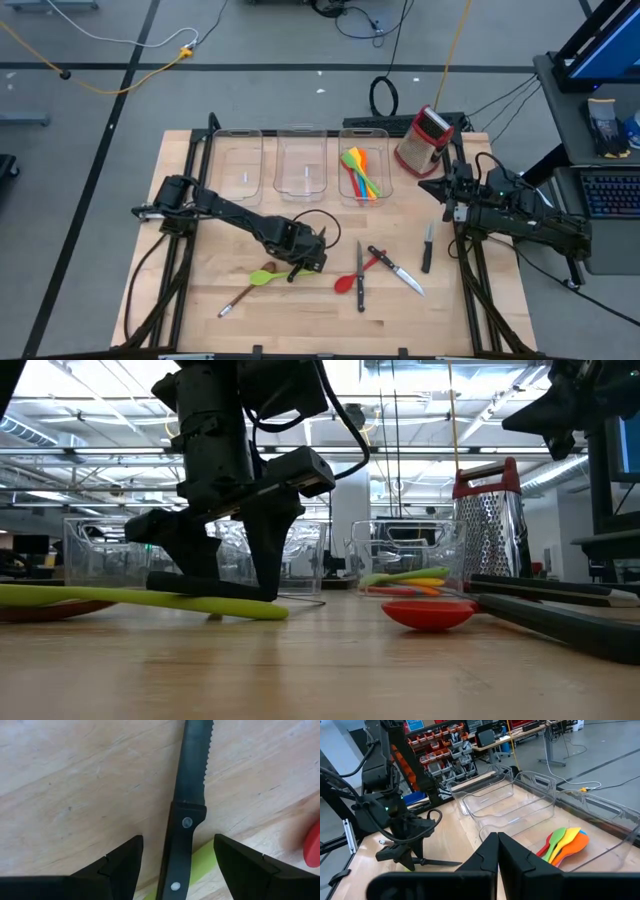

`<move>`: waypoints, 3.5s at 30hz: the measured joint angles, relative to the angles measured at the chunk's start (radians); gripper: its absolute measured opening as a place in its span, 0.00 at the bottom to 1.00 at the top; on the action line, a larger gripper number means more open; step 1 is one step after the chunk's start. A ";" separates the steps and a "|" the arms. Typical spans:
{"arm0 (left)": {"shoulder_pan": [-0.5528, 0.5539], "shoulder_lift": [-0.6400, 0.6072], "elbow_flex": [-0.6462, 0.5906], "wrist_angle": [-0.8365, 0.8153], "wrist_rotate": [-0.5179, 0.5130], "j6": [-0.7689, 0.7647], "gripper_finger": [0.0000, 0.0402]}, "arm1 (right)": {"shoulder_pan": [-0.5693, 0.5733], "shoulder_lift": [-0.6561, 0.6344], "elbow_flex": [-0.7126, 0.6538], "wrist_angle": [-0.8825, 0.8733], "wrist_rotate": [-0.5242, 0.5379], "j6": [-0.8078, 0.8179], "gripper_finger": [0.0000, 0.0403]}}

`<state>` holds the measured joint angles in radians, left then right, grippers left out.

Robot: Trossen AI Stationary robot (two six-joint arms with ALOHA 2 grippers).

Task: Pick & Place Kitchen Items
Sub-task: Put the black knife into the left transparent bin

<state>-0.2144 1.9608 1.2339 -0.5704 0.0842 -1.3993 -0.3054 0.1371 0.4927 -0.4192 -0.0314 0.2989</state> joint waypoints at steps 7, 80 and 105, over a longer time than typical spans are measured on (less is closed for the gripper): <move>-0.001 0.002 -0.002 -0.012 -0.025 0.000 0.45 | 0.000 0.000 0.000 0.000 0.000 0.000 0.00; 0.013 -0.280 -0.003 0.990 -0.053 0.586 0.13 | 0.000 0.000 -0.001 -0.004 0.004 0.000 0.00; 0.163 -0.362 -0.004 0.025 -0.155 0.208 0.14 | -0.001 0.000 -0.001 -0.028 0.005 0.000 0.00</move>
<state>-0.0517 1.5984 1.2297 -0.5452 -0.0705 -1.1915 -0.3061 0.1375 0.4919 -0.4470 -0.0266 0.2985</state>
